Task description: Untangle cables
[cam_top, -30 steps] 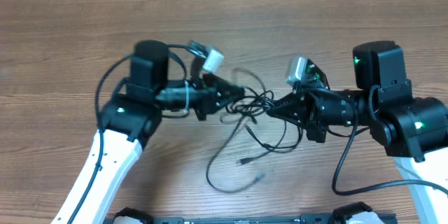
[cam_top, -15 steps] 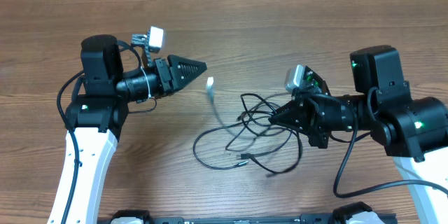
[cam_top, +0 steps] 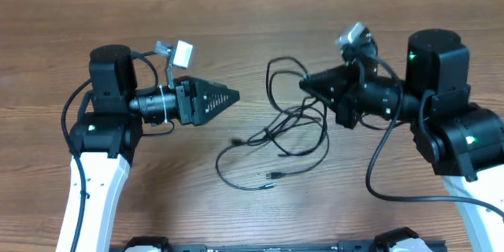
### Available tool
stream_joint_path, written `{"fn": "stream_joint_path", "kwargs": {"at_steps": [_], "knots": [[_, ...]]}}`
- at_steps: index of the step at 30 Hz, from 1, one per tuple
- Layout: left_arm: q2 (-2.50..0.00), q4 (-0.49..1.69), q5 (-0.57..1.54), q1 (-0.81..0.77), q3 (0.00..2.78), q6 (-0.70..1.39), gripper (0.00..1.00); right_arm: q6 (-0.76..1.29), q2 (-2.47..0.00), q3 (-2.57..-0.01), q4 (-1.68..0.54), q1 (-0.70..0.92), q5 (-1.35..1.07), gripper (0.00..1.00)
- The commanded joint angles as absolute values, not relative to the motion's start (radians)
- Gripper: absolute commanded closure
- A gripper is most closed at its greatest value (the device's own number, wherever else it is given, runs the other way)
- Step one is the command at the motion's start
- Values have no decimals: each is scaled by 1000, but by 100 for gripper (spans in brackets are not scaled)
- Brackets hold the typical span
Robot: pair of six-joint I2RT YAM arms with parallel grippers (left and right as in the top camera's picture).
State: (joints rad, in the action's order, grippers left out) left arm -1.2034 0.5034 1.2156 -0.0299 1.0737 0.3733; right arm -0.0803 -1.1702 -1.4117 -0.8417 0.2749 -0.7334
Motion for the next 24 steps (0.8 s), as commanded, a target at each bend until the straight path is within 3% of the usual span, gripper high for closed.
{"fn": "stream_joint_path", "kwargs": {"at_steps": [1,6,10,15,21,24], "knots": [[-1180,520,1198,-30,1082,305,12,64,-1167,-1444,-816,274,-735,96],[-1180,520,1173,-107,1082,256,11,142,-1165,-1475,-742,274,-764,96],[-1180,519,881,-249,1082,441,10,205,-1164,-1475,-688,274,-774,96],[-1181,496,430,-395,1082,855,4,206,-1163,-1475,-683,274,-871,96],[-1192,303,308,-503,1082,879,0,206,-1163,-1475,-674,274,-1061,96],[-1195,314,182,-509,1082,844,0,210,-1159,-1475,-658,274,-1114,96]]}}
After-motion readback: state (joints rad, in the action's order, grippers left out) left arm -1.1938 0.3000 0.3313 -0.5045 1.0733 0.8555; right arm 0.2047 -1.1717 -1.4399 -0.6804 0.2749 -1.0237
